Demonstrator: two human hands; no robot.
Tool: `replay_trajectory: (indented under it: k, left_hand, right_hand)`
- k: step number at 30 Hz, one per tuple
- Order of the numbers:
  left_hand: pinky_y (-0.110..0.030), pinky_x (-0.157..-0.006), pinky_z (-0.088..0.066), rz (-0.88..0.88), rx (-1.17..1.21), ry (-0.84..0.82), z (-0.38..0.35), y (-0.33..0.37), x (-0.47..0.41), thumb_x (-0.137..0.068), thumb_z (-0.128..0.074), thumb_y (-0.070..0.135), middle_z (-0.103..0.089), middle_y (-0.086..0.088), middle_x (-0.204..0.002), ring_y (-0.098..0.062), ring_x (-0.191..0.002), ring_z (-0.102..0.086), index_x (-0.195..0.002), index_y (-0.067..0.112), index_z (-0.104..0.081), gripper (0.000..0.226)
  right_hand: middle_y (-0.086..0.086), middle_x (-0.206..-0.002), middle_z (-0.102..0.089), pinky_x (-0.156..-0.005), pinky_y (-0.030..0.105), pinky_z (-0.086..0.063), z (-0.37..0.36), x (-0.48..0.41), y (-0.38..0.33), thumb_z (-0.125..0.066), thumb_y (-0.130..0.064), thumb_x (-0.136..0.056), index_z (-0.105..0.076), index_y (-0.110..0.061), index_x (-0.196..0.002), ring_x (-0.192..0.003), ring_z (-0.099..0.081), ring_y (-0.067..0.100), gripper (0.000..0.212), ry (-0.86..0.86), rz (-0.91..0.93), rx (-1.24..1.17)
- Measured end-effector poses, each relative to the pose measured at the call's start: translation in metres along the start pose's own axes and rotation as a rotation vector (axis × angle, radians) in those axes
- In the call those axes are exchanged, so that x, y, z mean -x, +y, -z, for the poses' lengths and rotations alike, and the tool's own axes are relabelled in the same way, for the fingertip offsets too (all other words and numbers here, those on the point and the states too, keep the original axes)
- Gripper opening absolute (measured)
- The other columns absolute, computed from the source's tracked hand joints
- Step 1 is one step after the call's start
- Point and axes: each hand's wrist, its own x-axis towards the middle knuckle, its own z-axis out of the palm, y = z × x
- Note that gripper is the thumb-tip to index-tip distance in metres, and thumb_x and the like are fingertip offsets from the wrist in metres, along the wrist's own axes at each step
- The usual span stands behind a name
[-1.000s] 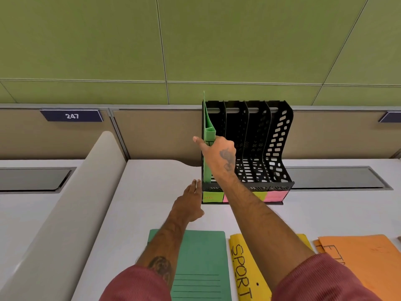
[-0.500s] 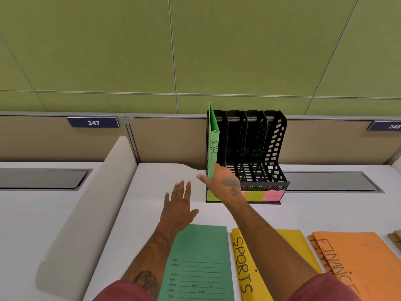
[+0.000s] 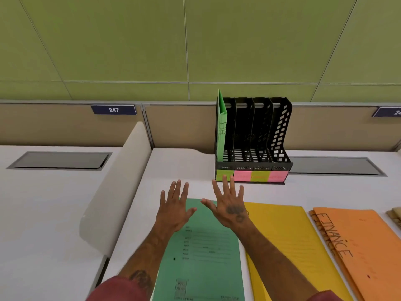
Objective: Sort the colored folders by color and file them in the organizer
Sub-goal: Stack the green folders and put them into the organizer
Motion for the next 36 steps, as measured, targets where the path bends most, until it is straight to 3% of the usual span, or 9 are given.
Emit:
replay_trajectory:
  k: [7,13,17,21,29,36]
  left_hand:
    - [-0.051,-0.119,0.007,-0.008,0.042,-0.022,-0.026,-0.011,0.039,-0.095,-0.029,0.068,0.022,-0.008,-0.162,-0.025,-0.15,0.022,-0.155,0.021,0.017,0.089]
    - [-0.049,-0.119,0.01,0.002,0.067,-0.091,-0.054,-0.009,0.069,-0.095,-0.024,0.068,0.026,-0.008,-0.161,-0.025,-0.149,0.024,-0.151,0.022,0.024,0.087]
    - [-0.048,-0.119,0.008,0.005,0.1,-0.126,-0.071,-0.007,0.085,-0.095,-0.027,0.068,0.023,-0.009,-0.162,-0.026,-0.15,0.022,-0.154,0.021,0.018,0.088]
    - [-0.051,-0.12,0.003,0.051,0.144,-0.167,-0.085,-0.005,0.098,-0.094,-0.028,0.068,0.014,-0.007,-0.165,-0.026,-0.151,0.015,-0.156,0.02,0.01,0.087]
    - [-0.049,-0.12,-0.017,0.382,0.492,-0.131,-0.094,0.005,0.114,-0.091,-0.05,0.062,-0.007,-0.013,-0.163,-0.031,-0.15,-0.008,-0.156,0.013,-0.011,0.09]
    - [-0.046,-0.106,-0.038,0.534,0.587,-0.099,-0.088,0.006,0.109,-0.089,-0.054,0.062,-0.038,-0.011,-0.143,-0.03,-0.131,-0.035,-0.151,0.012,-0.023,0.085]
  right_hand:
    - [0.014,-0.164,0.021,-0.117,0.056,0.013,-0.04,0.042,-0.004,0.001,-0.081,-0.084,0.006,-0.025,-0.159,-0.149,0.025,0.032,0.094,-0.084,-0.041,0.017]
    - [0.014,-0.164,0.018,-0.116,0.052,0.014,-0.065,0.075,-0.006,0.008,-0.083,-0.078,0.002,-0.025,-0.159,-0.15,0.022,0.032,0.1,-0.14,-0.086,-0.025]
    - [0.014,-0.165,0.018,-0.121,0.047,0.005,-0.08,0.092,-0.008,-0.004,-0.081,-0.084,0.003,-0.024,-0.159,-0.151,0.02,0.03,0.094,-0.178,-0.139,-0.089]
    - [0.015,-0.165,0.016,-0.123,0.045,-0.008,-0.091,0.109,-0.01,-0.02,-0.076,-0.092,0.0,-0.022,-0.16,-0.152,0.016,0.031,0.089,-0.24,-0.201,-0.174]
    - [0.024,-0.164,0.001,-0.123,0.042,-0.011,-0.097,0.128,-0.015,-0.027,-0.07,-0.096,-0.018,-0.014,-0.158,-0.153,0.0,0.037,0.084,-0.222,-0.408,-0.262]
    - [0.017,-0.161,-0.023,-0.118,0.046,-0.027,-0.093,0.12,-0.026,-0.039,-0.072,-0.092,-0.03,-0.014,-0.152,-0.148,-0.02,0.035,0.084,-0.174,-0.556,-0.448]
